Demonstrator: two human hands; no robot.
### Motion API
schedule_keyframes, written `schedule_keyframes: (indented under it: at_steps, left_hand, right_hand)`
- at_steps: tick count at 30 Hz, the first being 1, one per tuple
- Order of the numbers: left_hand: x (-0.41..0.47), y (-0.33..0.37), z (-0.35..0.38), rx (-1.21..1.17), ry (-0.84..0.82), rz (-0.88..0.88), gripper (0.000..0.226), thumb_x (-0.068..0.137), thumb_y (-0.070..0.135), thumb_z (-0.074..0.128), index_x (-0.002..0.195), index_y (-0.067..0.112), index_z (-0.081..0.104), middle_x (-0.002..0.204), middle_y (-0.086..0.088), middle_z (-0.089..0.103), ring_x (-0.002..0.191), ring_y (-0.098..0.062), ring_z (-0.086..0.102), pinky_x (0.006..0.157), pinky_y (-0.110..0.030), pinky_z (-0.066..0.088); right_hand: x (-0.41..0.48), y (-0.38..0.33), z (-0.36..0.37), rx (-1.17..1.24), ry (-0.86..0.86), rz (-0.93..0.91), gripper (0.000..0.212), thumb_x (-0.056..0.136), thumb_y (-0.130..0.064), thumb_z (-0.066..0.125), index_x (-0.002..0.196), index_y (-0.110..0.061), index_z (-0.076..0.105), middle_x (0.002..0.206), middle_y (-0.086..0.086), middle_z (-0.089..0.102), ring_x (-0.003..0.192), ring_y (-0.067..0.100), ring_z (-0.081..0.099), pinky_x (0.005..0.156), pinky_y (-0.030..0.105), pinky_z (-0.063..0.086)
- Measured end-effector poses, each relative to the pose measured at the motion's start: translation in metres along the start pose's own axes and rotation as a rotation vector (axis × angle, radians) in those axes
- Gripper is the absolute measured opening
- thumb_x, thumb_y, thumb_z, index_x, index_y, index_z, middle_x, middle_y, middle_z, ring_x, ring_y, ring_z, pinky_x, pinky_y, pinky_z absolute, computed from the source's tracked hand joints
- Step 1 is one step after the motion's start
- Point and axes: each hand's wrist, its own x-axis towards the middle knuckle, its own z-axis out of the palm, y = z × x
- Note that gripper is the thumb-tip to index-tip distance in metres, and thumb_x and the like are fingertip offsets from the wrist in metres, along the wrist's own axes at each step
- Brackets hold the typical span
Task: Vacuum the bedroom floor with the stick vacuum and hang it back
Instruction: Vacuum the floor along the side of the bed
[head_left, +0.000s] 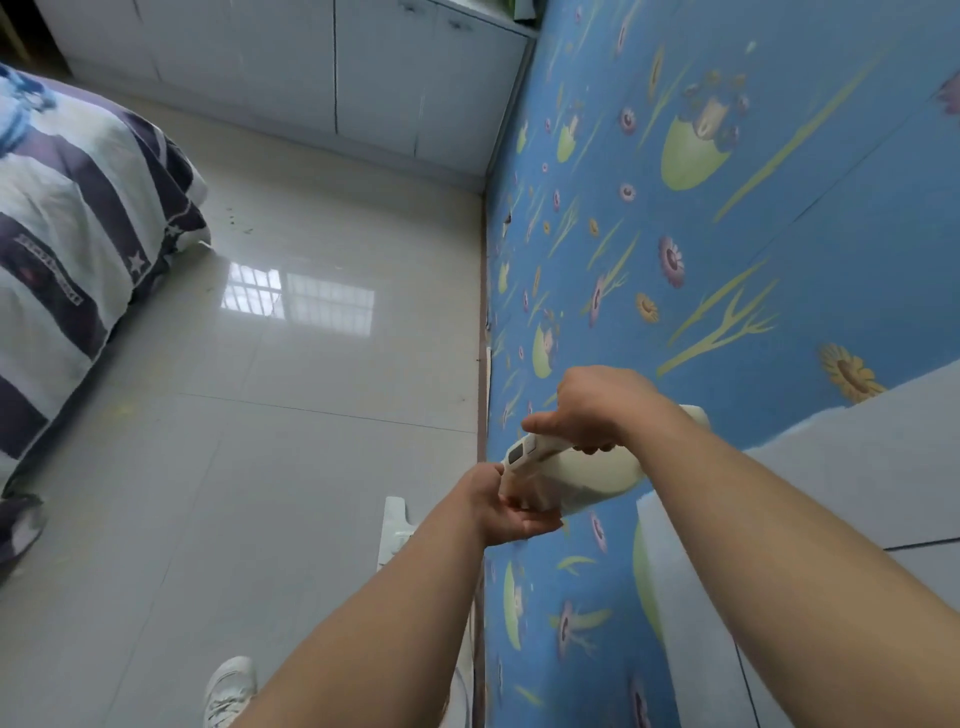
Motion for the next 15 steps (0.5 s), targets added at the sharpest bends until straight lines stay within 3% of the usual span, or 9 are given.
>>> schedule_keyframes:
  at_steps: [3,6,11,15]
  left_hand:
    - [-0.018,0.013,-0.015,-0.05,-0.04,0.015,0.036,0.096,0.009,0.033,0.106,-0.01,0.062,0.112,-0.026,0.062,0.119,-0.042,0.053,0.106,-0.057,0.039]
    - [-0.029,0.023,-0.031,-0.067,-0.04,0.04,0.037,0.097,0.01,0.032,0.107,-0.01,0.062,0.115,-0.027,0.061,0.119,-0.042,0.053,0.109,-0.057,0.037]
    - [-0.051,0.038,-0.07,-0.134,-0.069,0.155,0.04,0.096,0.018,0.044,0.131,0.005,0.06,0.132,-0.023,0.059,0.124,-0.042,0.053,0.106,-0.061,0.039]
    - [-0.09,0.048,-0.094,-0.186,-0.18,0.242,0.04,0.085,0.019,0.061,0.123,0.006,0.065,0.125,-0.019,0.064,0.116,-0.04,0.057,0.103,-0.06,0.041]
  right_hand:
    - [0.004,-0.022,-0.012,0.05,-0.026,-0.003,0.062,0.092,-0.065,0.05,0.057,-0.016,0.058,0.035,-0.007,0.054,0.045,0.016,0.057,0.06,0.029,0.045]
    - [0.005,-0.041,-0.021,0.12,-0.043,-0.016,0.061,0.094,-0.062,0.051,0.058,-0.013,0.057,0.029,-0.008,0.049,0.039,0.015,0.052,0.054,0.027,0.041]
    - [0.008,-0.092,-0.036,0.184,-0.041,-0.116,0.059,0.096,-0.056,0.052,0.06,-0.009,0.059,0.048,0.001,0.056,0.043,0.02,0.051,0.054,0.027,0.043]
    - [0.007,-0.137,-0.046,0.242,-0.048,-0.175,0.054,0.096,-0.053,0.054,0.066,-0.009,0.062,0.054,0.004,0.055,0.046,0.021,0.047,0.054,0.028,0.04]
